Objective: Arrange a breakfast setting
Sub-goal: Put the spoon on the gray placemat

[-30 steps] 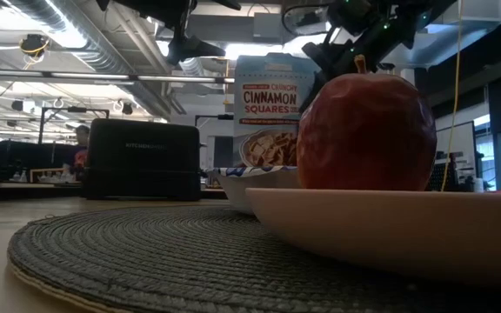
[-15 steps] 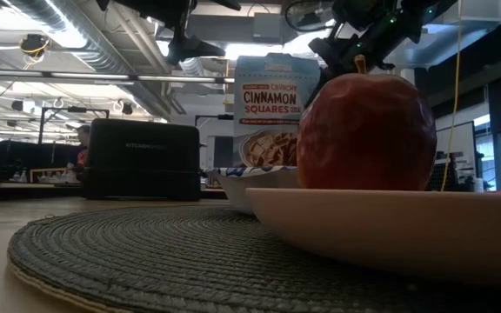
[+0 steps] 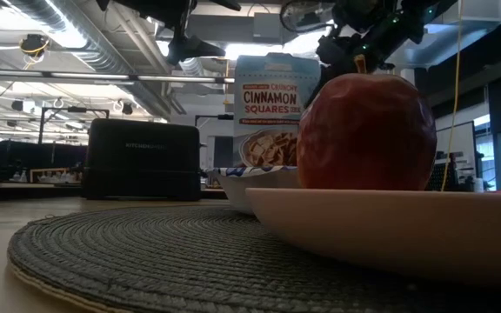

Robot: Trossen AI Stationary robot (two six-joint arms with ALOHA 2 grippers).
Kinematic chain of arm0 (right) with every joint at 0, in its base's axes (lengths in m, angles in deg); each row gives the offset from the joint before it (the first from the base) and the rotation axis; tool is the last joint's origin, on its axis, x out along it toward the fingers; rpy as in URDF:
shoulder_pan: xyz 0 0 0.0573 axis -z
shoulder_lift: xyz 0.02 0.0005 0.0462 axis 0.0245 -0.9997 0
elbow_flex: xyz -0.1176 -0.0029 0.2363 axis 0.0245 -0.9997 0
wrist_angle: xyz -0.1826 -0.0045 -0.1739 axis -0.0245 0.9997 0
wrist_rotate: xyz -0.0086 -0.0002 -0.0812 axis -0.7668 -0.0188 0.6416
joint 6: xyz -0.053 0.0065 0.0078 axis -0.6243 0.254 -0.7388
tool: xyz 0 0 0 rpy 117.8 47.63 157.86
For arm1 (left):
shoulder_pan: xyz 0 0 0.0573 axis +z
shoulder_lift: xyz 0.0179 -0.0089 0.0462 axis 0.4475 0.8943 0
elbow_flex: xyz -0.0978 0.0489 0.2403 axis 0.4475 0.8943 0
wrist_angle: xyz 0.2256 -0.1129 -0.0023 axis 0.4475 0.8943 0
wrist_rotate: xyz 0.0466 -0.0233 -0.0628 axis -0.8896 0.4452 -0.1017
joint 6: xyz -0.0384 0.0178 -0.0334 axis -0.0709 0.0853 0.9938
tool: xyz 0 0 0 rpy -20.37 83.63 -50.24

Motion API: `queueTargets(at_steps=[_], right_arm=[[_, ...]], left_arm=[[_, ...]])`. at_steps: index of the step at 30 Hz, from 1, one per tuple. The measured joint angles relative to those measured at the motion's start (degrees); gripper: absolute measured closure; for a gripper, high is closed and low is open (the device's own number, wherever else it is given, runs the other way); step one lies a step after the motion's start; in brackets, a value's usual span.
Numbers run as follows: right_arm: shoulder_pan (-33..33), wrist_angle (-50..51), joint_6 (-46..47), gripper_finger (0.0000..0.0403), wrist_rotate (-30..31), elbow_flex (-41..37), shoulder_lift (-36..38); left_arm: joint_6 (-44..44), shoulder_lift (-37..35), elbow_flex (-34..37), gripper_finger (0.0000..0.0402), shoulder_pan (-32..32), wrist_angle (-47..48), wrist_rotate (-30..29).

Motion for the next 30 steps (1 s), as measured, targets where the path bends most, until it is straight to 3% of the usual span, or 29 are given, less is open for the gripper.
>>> queueTargets(at_steps=[4, 10, 20, 30], right_arm=[[0.0, 3.1, -0.1, 0.0272, -0.1, 0.0, 0.0], [0.0, 4.4, -0.2, 0.0299, 1.0, 0.0, -0.6], [0.0, 2.0, -0.7, 0.0396, -0.4, 0.0, -3.1], [0.0, -1.4, -0.9, 0.0399, -1.9, 0.0, -3.2]], left_arm=[[0.0, 0.0, 0.0, 0.0006, 0.0, 0.0, -0.1], [-0.3, 0.0, 0.0, 0.0006, 0.0, 0.0, -0.3], [-0.3, 0.0, 0.0, 0.0006, 0.0, 0.0, -0.3], [-0.2, 0.0, 0.0, 0.0006, 0.0, 1.0, -0.3]])
